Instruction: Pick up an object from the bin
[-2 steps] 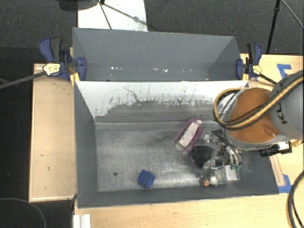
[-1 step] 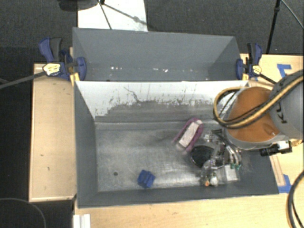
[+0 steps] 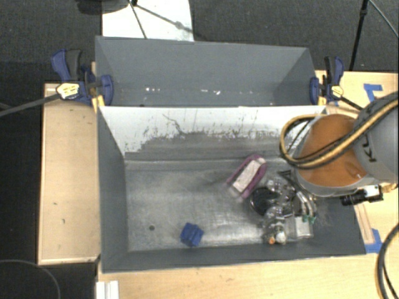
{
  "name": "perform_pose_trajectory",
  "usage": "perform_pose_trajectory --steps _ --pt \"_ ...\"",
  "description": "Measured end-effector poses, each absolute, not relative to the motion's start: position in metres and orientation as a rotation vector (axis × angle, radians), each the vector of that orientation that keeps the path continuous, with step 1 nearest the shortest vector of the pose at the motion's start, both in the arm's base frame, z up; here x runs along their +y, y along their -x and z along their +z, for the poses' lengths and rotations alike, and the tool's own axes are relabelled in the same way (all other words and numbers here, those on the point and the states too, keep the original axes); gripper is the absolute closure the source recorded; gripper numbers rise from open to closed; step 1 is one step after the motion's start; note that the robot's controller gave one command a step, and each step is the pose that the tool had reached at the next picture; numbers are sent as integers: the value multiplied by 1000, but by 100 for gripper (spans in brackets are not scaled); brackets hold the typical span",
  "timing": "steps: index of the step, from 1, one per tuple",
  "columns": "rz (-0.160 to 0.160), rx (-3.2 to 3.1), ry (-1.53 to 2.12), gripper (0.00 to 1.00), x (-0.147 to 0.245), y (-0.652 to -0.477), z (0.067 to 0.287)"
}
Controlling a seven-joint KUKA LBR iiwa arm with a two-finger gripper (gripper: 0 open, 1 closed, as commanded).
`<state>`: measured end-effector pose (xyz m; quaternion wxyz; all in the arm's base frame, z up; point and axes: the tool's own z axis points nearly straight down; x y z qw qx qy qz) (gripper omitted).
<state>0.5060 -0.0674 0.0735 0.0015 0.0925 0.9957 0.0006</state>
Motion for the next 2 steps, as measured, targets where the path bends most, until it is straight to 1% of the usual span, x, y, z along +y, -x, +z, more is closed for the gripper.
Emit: perform_pose_trajectory --steps 1,2 --pt "1 3120 -294 100 -68 -508 136" --pt "1 3121 -298 100 -67 -509 183"
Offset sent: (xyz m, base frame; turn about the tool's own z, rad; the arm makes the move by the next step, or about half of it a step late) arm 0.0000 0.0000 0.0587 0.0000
